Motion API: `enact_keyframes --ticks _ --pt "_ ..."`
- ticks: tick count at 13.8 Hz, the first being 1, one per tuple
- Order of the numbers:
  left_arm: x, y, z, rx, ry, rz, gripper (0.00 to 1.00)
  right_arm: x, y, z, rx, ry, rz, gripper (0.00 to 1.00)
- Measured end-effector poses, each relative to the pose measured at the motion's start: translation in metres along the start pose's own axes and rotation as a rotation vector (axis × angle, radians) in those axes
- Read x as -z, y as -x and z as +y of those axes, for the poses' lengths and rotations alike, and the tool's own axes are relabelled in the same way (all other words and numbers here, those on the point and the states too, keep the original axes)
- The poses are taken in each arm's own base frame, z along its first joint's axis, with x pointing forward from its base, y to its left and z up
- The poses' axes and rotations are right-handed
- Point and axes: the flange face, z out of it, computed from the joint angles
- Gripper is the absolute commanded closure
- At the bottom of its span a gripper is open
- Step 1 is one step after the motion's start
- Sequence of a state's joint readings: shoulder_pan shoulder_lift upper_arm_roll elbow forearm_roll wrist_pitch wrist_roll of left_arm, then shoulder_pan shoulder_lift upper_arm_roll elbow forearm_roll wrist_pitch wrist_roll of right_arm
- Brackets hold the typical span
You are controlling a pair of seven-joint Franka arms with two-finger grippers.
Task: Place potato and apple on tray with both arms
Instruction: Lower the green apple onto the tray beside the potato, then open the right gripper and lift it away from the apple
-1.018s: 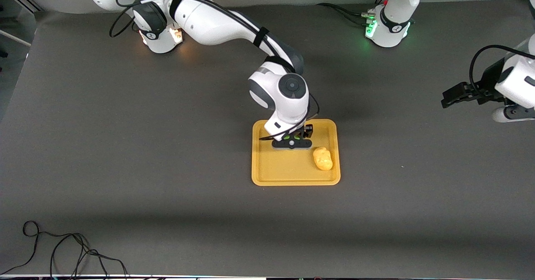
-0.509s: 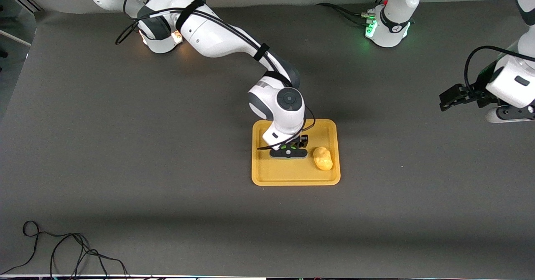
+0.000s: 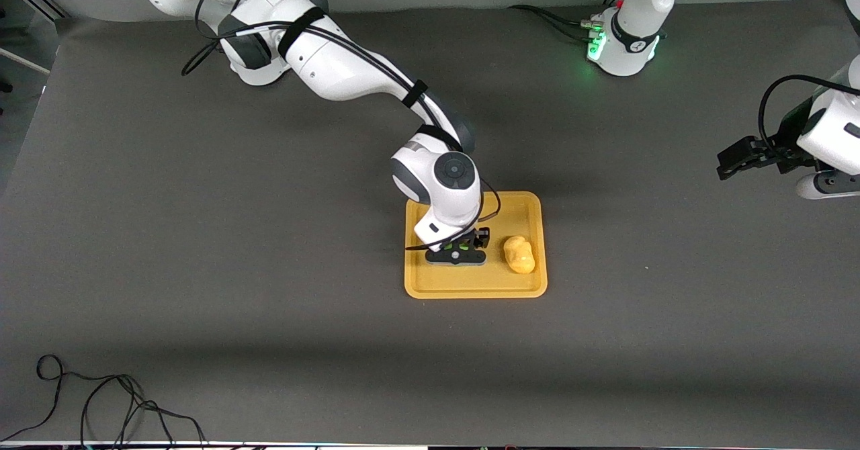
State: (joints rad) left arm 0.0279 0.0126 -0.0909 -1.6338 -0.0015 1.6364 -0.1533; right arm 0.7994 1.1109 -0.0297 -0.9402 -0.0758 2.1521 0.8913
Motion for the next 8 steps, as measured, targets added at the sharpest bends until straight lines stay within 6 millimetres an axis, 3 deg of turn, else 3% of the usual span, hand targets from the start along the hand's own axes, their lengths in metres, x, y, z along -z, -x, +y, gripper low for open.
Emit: enact_keyframes --ticks 3,5,8 --pt "0.001 0.001 0.003 -0.006 0.000 0.000 0.00 0.002 0.001 -0.003 0.002 -0.018 0.010 0.50" --pt "0.002 0.001 -0.001 0.002 0.000 0.000 0.00 0.003 0.001 -0.005 0.003 -0.026 0.013 0.00" --pt "0.002 0.000 -0.007 0.011 -0.001 0.000 0.00 0.001 0.001 -0.005 0.003 -0.024 0.012 0.00"
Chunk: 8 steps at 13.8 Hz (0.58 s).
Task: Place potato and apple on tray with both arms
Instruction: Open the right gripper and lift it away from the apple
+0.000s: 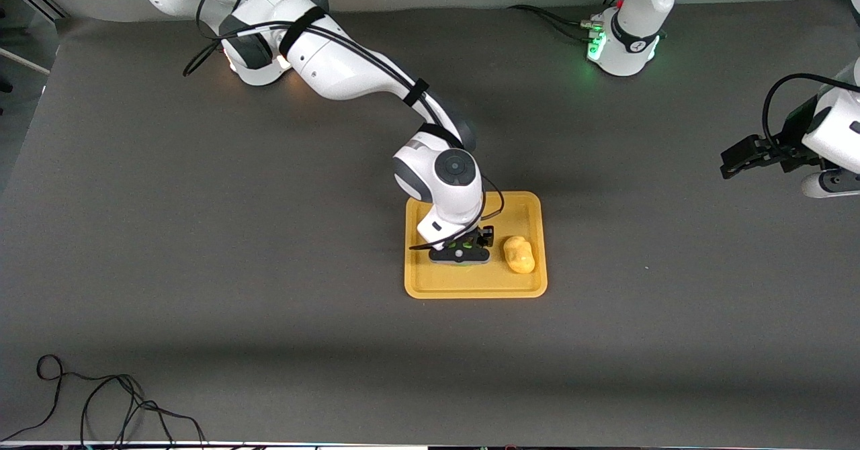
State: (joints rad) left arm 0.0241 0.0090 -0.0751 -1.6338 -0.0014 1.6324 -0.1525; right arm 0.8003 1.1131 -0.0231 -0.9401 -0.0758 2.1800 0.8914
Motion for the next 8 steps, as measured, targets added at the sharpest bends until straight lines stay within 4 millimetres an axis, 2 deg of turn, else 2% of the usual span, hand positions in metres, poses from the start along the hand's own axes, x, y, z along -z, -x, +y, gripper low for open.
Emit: enact_keyframes --ticks 2,4,5,6,8 --pt "0.000 0.000 0.000 0.000 0.000 0.000 0.00 0.002 -0.002 0.000 -0.002 -0.003 0.003 0.00" --pt "0.000 0.000 -0.003 0.005 0.000 0.000 0.00 0.016 -0.007 -0.001 -0.006 -0.002 0.005 0.00" --pt "0.000 -0.001 -0.006 0.010 0.000 0.000 0.00 0.032 -0.012 -0.001 -0.011 0.006 0.002 0.00" --pt "0.000 -0.001 -0.008 0.015 0.000 0.000 0.00 0.059 -0.020 0.003 -0.022 0.018 -0.003 0.00" --pt "0.001 -0.001 -0.008 0.015 0.000 0.001 0.00 0.127 -0.045 0.022 -0.065 0.030 -0.017 0.00"
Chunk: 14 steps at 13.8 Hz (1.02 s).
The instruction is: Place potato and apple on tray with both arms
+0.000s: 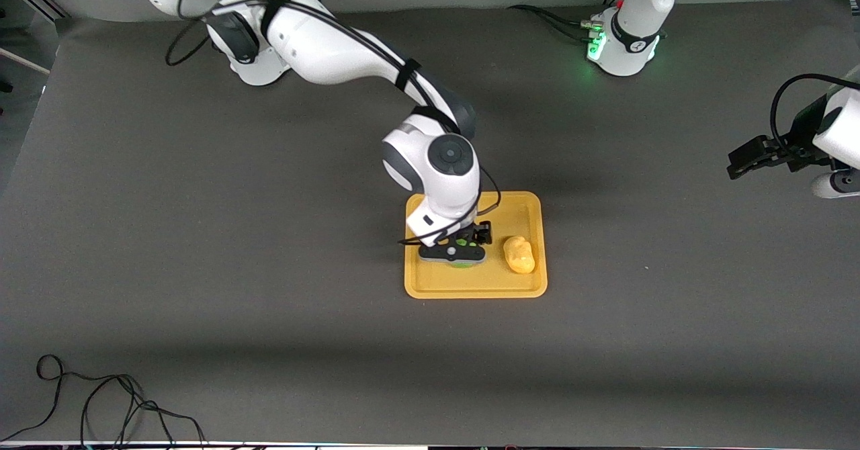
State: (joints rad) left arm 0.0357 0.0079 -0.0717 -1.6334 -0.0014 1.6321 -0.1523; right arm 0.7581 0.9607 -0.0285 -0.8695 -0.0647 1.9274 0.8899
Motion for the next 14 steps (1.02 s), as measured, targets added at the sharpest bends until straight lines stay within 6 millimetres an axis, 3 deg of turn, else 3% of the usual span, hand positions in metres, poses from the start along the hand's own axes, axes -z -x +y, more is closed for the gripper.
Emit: enact_keyframes --ticks 3,5,7,9,14 --pt "0.000 0.000 0.000 -0.001 0.000 0.000 0.00 0.108 -0.047 0.063 -0.025 -0.024 -0.047 0.00" --pt "0.001 0.000 0.001 -0.001 0.000 0.000 0.00 0.160 -0.066 0.112 -0.015 -0.001 -0.087 0.00" --pt "0.001 0.001 0.001 -0.002 0.000 0.000 0.00 0.196 -0.074 0.154 -0.024 0.019 -0.112 0.00" --pt "0.001 0.001 0.002 -0.004 0.000 0.001 0.00 0.217 -0.083 0.205 0.021 0.029 -0.136 0.00" --pt "0.001 0.001 0.003 -0.005 0.000 0.001 0.00 0.271 -0.094 0.379 0.078 0.013 -0.154 0.00"
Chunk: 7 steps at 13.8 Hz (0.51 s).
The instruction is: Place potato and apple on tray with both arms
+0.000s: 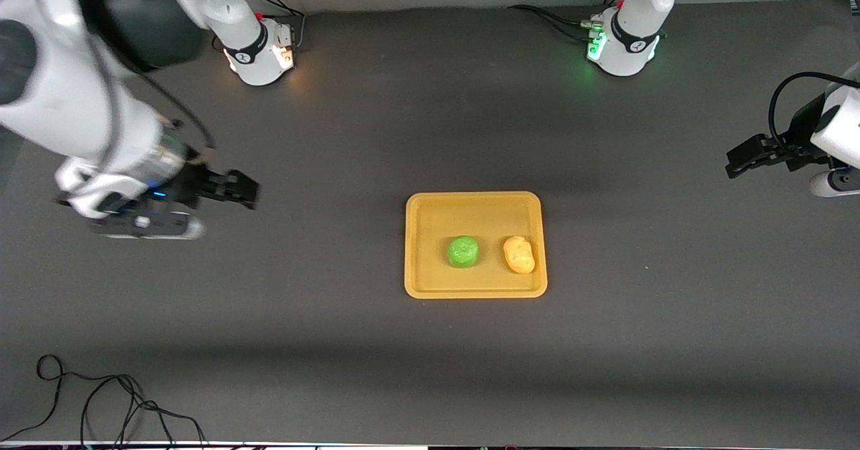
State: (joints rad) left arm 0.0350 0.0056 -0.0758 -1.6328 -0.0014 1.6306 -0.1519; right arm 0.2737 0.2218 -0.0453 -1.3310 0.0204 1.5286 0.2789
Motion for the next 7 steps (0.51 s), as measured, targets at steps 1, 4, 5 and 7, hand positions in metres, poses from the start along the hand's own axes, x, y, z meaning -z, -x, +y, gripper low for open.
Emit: enact_keyframes --ticks 1,4,5,7 --pt "0.000 0.000 0.000 0.000 0.000 0.000 0.00 0.006 0.006 0.032 0.005 -0.003 -0.002 0.00" --pt "0.000 0.000 0.000 -0.001 0.000 0.000 0.00 0.014 0.019 0.114 0.010 -0.011 -0.009 0.00" --pt "0.000 0.000 0.000 -0.005 0.000 0.000 0.00 0.014 0.021 0.132 0.005 -0.012 -0.015 0.00" --pt "0.000 0.000 0.000 -0.017 0.000 0.000 0.00 0.014 0.023 0.155 -0.005 -0.014 -0.023 0.00"
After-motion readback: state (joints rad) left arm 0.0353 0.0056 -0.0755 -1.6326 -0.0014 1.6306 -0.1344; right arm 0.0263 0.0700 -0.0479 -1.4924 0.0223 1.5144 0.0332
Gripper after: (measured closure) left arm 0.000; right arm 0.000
